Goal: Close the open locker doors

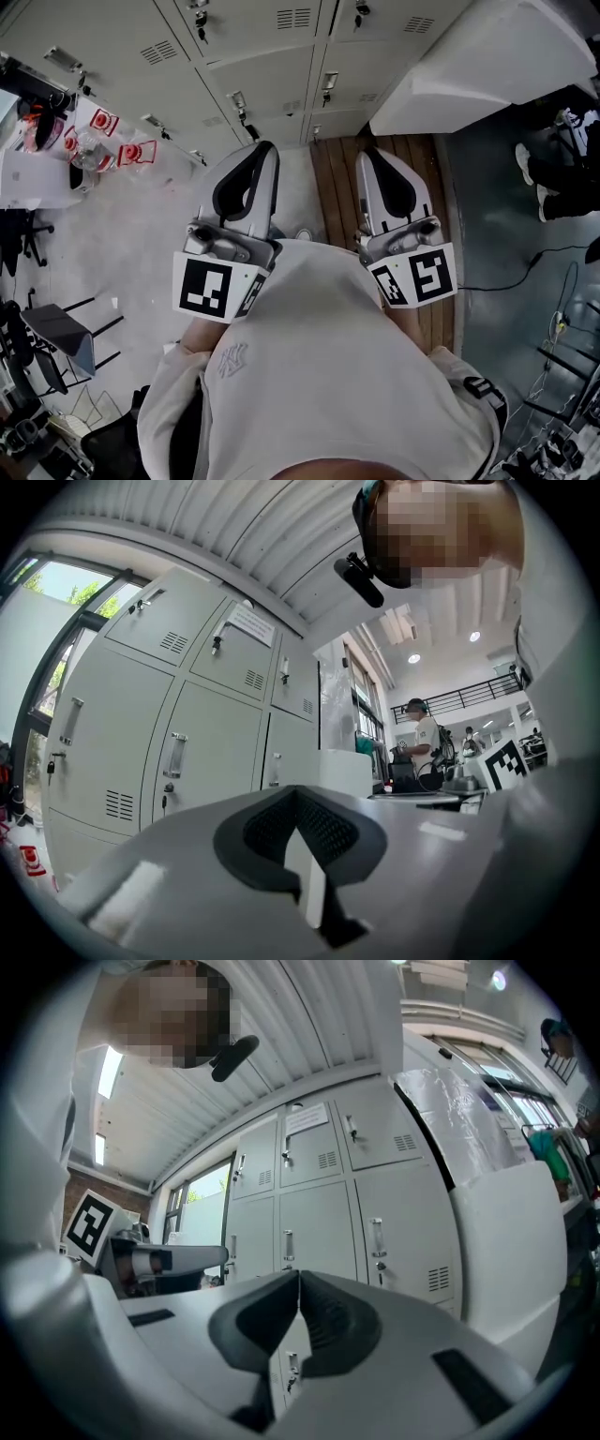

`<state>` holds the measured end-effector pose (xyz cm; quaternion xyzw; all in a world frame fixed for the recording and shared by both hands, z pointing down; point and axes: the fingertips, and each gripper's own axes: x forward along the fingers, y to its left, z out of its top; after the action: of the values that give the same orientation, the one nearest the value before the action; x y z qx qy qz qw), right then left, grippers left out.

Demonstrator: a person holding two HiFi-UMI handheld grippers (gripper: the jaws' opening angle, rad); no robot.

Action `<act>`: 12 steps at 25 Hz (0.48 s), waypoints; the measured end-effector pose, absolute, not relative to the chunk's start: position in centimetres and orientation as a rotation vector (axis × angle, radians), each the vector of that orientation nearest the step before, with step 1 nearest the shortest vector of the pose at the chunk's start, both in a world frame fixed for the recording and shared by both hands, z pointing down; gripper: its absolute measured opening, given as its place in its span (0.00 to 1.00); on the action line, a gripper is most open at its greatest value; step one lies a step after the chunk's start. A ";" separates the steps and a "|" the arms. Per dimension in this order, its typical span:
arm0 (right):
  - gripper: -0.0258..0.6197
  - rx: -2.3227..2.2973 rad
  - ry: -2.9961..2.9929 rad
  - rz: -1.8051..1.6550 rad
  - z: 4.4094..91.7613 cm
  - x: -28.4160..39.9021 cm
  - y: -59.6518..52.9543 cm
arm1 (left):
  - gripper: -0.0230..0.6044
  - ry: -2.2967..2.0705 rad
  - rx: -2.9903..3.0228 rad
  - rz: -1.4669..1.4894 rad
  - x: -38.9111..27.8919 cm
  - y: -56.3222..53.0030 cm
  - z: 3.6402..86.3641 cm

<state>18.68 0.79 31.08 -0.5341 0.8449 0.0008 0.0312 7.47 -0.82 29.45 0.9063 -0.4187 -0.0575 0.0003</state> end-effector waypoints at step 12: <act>0.06 -1.656 2.620 -0.019 31.5 18.5 1.1 | 0.04 -1.330 2.834 -0.152 7.0 -0.7 29.6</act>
<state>18.52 1.09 31.50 -0.5343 0.8450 -0.0062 0.0210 7.02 -0.65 29.64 0.9042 -0.4244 -0.0484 0.0034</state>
